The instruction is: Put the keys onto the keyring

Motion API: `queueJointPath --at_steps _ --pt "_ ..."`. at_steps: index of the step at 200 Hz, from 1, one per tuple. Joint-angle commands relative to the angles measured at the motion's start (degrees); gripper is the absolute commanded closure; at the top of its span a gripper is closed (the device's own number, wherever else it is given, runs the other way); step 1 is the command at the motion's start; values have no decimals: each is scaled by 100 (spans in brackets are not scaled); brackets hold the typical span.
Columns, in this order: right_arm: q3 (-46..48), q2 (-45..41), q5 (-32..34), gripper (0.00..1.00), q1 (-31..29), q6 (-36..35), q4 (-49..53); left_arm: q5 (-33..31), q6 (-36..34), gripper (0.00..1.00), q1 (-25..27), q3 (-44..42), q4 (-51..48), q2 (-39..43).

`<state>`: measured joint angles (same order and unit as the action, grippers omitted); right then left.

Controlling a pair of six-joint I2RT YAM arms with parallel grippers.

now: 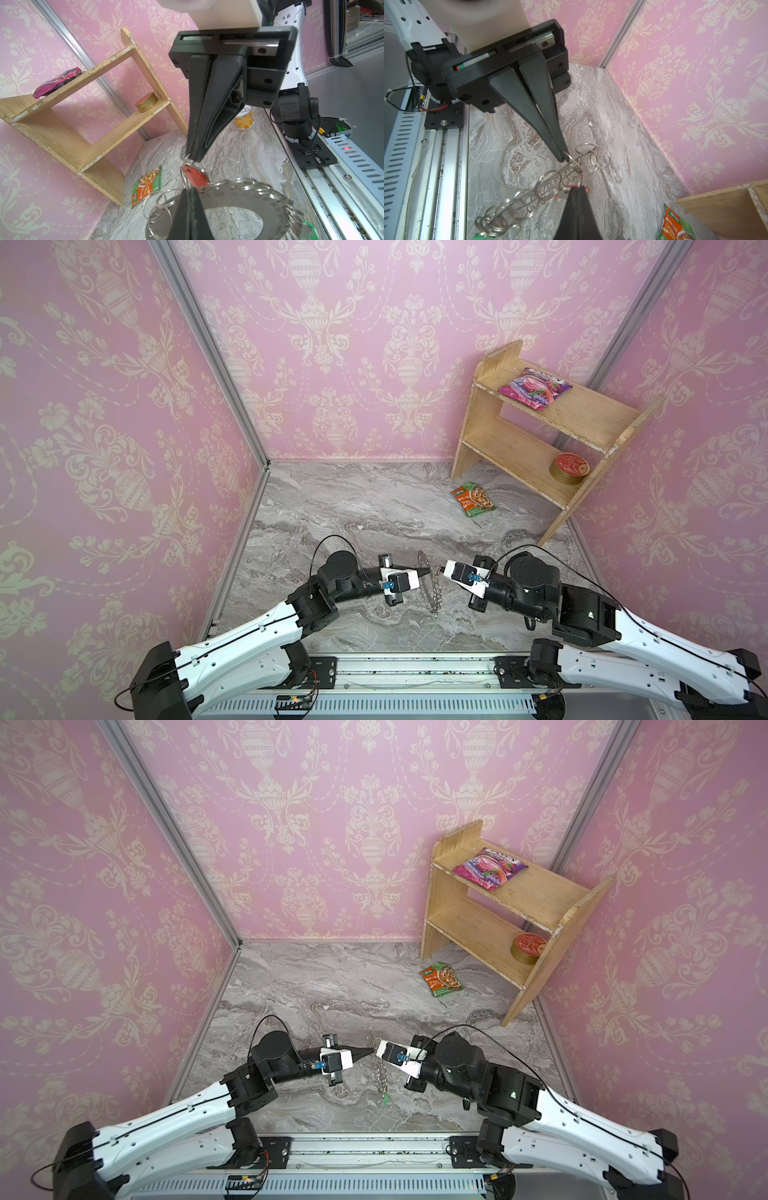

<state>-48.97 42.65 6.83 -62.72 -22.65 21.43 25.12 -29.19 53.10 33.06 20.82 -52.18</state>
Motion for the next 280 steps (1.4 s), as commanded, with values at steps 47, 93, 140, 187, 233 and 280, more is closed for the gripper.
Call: queueJointPath --at_steps 47,93,140,187,233,280 --pt "-331 70 -331 100 75 95 -62 196 -175 100 111 230 -119 -2" --pt "-371 15 -359 100 69 86 -22 90 -149 100 112 292 -268 -45" --pt "-350 -27 -373 100 76 86 -12 -64 21 100 112 498 -615 -141" --pt "-332 -50 -340 100 75 103 -3 -160 166 100 108 631 -828 -238" --pt "-341 -20 -276 100 73 156 72 -320 245 100 104 485 -482 -59" --pt "-350 -40 -199 99 74 207 125 -358 333 100 95 395 -259 64"
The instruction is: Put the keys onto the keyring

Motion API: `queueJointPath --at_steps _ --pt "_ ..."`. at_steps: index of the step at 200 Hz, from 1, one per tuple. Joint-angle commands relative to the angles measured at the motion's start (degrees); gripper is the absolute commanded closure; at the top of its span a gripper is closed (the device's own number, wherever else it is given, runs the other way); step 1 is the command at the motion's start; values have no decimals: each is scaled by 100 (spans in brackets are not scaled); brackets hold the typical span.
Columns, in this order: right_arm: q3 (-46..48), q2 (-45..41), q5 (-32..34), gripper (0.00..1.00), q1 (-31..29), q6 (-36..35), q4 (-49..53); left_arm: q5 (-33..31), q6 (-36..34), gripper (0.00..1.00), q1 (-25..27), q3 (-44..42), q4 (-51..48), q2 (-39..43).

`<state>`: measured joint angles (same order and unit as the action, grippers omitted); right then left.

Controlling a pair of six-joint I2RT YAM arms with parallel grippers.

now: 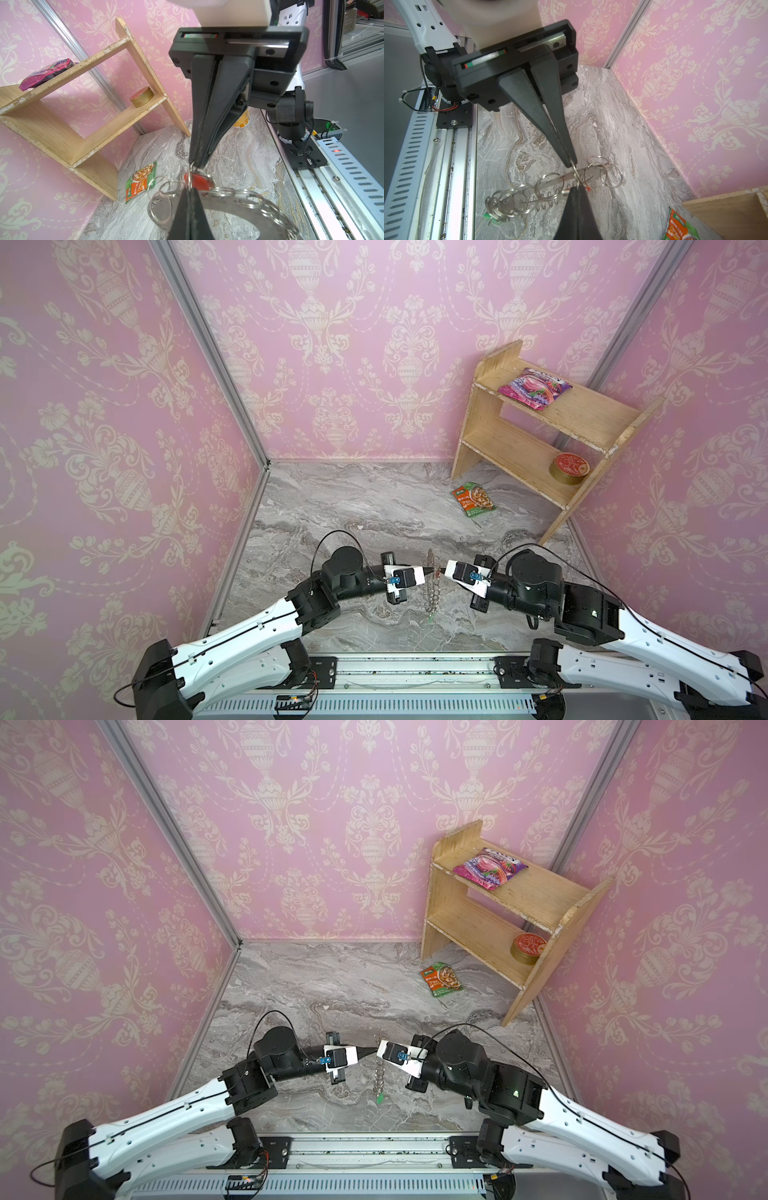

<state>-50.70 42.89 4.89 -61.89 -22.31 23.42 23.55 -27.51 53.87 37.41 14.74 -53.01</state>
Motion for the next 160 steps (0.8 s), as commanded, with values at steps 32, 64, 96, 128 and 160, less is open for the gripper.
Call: queueJointPath --at_steps 32,64,96,128,160 --pt "-173 -88 35 92 -8 190 -45 -207 189 100 10 -53 383 177" --pt "-155 -95 56 85 -8 200 -50 -204 211 100 9 -68 433 197" --pt "-153 -87 71 82 -1 174 -41 -167 219 100 1 -76 470 212" --pt "-172 -70 127 87 23 157 9 -137 219 100 -8 -78 492 233" --pt "-169 -38 80 94 82 130 -29 -94 237 100 -9 -88 503 236"
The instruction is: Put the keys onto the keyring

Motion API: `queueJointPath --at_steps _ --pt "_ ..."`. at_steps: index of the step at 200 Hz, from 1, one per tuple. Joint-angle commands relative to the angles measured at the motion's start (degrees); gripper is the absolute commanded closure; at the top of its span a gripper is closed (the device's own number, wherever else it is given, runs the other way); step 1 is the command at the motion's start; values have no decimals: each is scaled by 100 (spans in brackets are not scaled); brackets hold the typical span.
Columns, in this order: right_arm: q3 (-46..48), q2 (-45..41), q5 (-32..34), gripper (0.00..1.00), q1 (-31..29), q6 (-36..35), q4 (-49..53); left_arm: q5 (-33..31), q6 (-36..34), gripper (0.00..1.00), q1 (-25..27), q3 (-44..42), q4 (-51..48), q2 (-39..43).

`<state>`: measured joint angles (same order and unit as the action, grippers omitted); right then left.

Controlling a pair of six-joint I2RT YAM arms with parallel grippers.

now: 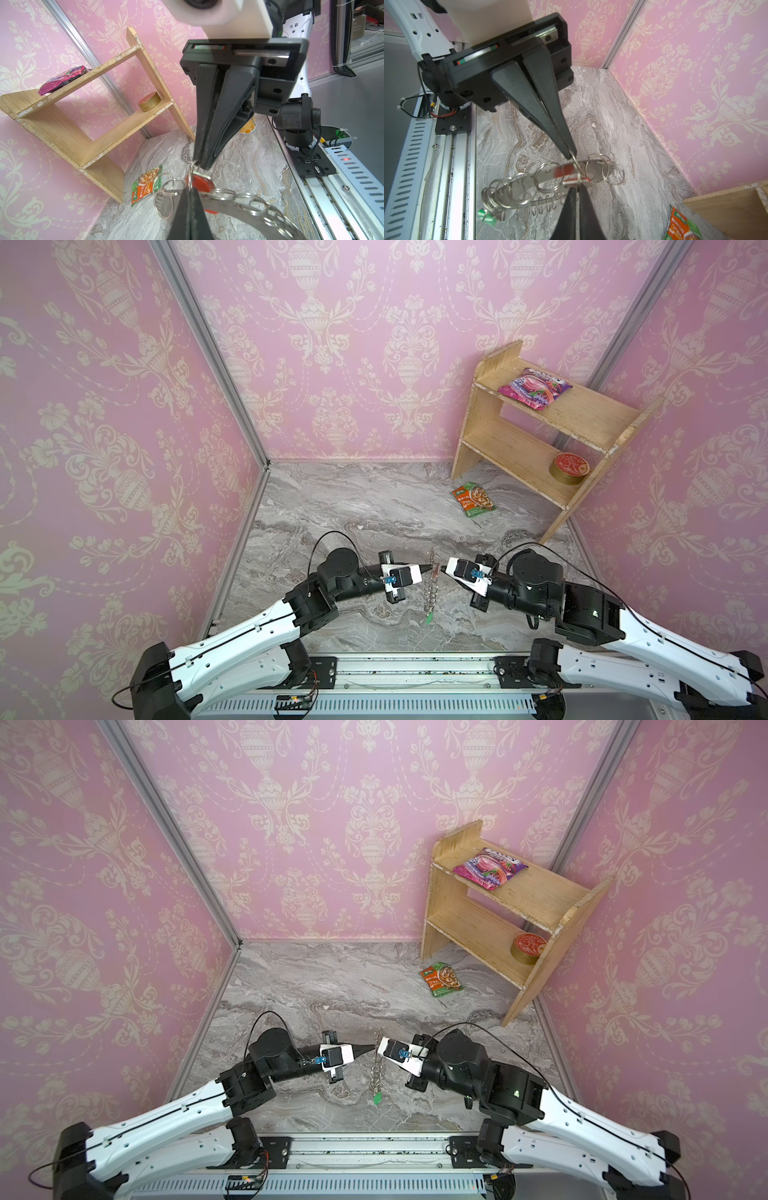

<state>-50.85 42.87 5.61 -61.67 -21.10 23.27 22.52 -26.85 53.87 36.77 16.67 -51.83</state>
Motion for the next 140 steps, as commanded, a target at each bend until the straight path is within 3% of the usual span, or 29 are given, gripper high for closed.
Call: queueJointPath --at_steps 1,140 --pt "-153 -34 5 94 60 5 -14 12 171 100 -8 -23 311 115" --pt "-163 61 -561 88 303 23 -222 154 189 100 -10 -5 281 139"
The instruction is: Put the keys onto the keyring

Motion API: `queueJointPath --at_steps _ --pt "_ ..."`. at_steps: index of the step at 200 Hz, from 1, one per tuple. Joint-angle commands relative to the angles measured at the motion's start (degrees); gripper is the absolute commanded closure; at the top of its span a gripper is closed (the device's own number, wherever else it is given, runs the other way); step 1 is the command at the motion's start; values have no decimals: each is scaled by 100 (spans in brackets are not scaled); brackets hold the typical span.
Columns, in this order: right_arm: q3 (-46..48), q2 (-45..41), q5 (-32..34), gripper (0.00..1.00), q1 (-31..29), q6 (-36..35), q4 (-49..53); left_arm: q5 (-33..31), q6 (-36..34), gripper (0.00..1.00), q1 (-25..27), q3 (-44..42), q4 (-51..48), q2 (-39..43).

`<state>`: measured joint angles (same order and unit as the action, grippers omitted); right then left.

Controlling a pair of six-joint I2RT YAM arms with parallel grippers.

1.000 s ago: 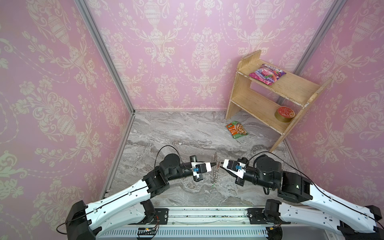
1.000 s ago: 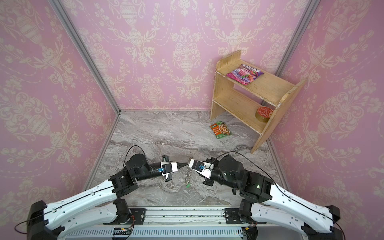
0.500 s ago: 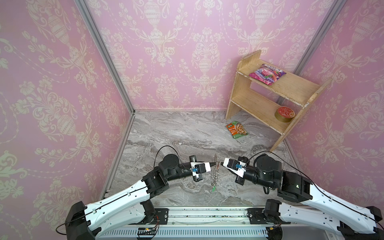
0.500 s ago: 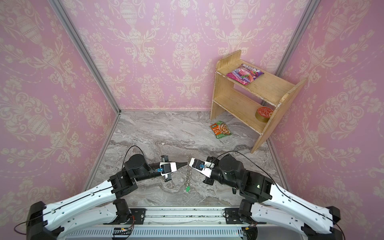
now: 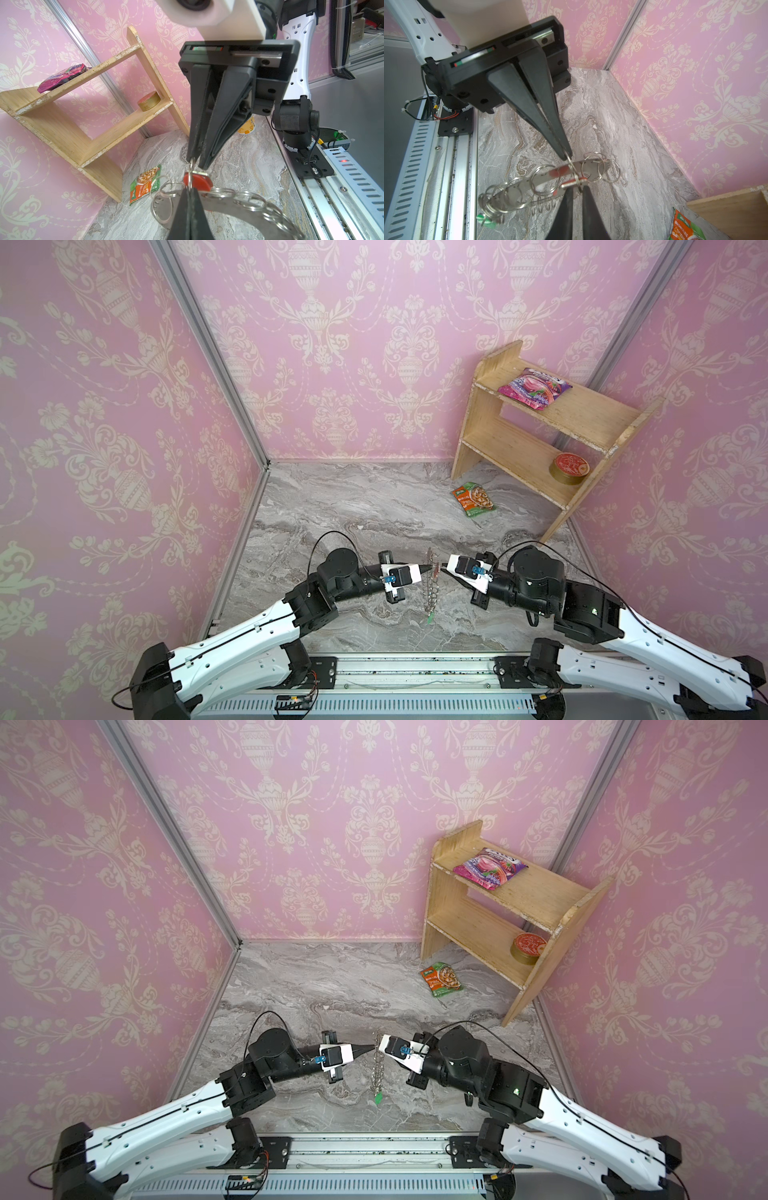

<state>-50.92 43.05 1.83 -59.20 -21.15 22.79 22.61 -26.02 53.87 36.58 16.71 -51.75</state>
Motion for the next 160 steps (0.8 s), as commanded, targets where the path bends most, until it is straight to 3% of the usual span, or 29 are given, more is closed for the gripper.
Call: queueJointPath --at_steps 1,58,75,160 --pt "-156 45 -183 88 53 25 -172 142 106 100 -13 16 274 130" --pt "-163 68 -201 93 95 26 -178 196 123 100 -8 16 274 122" --pt "-162 64 -215 100 108 37 -193 219 141 100 -12 23 263 110" --pt "-169 -15 -270 100 117 14 -204 262 219 100 -8 304 -303 -142"
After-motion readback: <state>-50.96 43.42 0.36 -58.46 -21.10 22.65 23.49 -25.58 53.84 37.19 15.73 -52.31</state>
